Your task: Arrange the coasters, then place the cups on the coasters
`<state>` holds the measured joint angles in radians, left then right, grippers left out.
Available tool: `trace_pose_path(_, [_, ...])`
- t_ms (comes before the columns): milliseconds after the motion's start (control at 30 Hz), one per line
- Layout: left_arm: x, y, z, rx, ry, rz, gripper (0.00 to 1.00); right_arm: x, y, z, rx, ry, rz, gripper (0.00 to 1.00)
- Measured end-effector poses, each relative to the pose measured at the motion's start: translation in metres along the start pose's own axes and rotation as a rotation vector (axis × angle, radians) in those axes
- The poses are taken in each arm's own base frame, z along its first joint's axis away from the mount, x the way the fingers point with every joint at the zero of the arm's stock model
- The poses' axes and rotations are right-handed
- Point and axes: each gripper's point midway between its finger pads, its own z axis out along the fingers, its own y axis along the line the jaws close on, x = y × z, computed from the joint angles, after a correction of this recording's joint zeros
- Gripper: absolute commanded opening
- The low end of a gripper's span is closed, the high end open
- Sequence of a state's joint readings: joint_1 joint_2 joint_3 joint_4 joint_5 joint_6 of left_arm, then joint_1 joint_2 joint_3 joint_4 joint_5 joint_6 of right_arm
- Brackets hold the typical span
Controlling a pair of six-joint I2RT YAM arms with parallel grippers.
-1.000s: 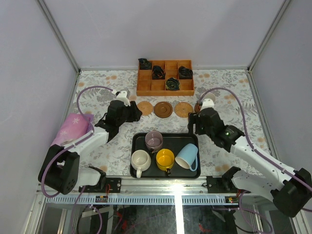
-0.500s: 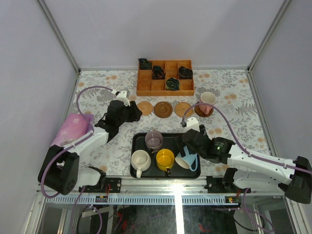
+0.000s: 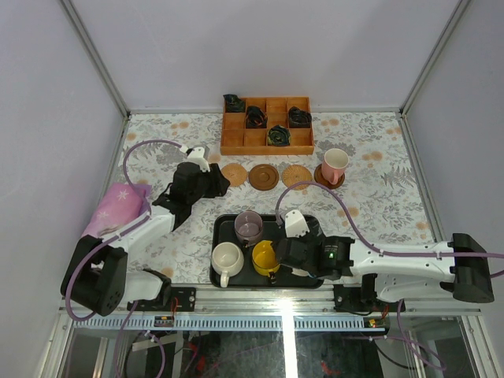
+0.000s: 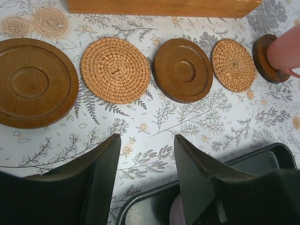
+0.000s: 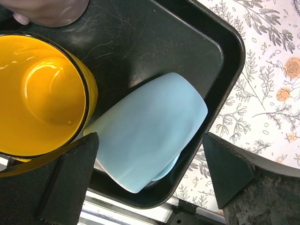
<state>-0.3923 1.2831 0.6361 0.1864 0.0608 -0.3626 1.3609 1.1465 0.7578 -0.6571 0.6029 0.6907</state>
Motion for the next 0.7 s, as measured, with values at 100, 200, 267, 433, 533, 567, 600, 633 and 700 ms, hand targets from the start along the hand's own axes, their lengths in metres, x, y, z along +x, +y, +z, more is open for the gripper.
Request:
trace_pose_path(100, [0.002, 0.0, -0.002, 0.002, 0.003, 0.0, 0.5, 0.001, 0.002, -0.001, 0.02, -0.001, 0.006, 0.99])
trace_pose_path(200, [0.005, 0.001, -0.003, 0.001, 0.007, -0.001, 0.5, 0.003, 0.003, -0.005, 0.028, -0.004, 0.001, 0.99])
trace_pose_path(267, [0.006, 0.001, -0.003, 0.004, 0.01, -0.003, 0.49, 0.004, 0.004, -0.008, 0.031, -0.004, -0.009, 0.99])
trace_pose_path(433, [0.008, 0.001, -0.004, 0.006, 0.014, -0.005, 0.5, 0.004, 0.005, -0.018, 0.031, -0.007, -0.036, 0.99])
trace_pose_path(533, [0.007, 0.0, -0.006, 0.009, 0.007, -0.005, 0.49, 0.005, 0.007, -0.024, 0.027, -0.004, -0.042, 0.99])
trace_pose_path(567, [0.006, 0.0, -0.006, 0.01, 0.004, -0.005, 0.5, 0.007, 0.007, -0.025, 0.027, 0.0, -0.044, 0.99])
trace_pose_path(600, [0.005, 0.0, -0.007, 0.011, 0.001, -0.005, 0.5, 0.009, 0.007, -0.027, 0.028, 0.003, -0.047, 1.0])
trace_pose_path(633, [0.004, -0.001, -0.008, 0.014, -0.002, -0.005, 0.5, 0.011, 0.006, -0.028, 0.03, 0.008, -0.05, 0.99])
trace_pose_path(700, [0.003, -0.002, -0.009, 0.016, -0.009, -0.006, 0.5, 0.015, 0.005, -0.03, 0.035, 0.018, -0.057, 0.99])
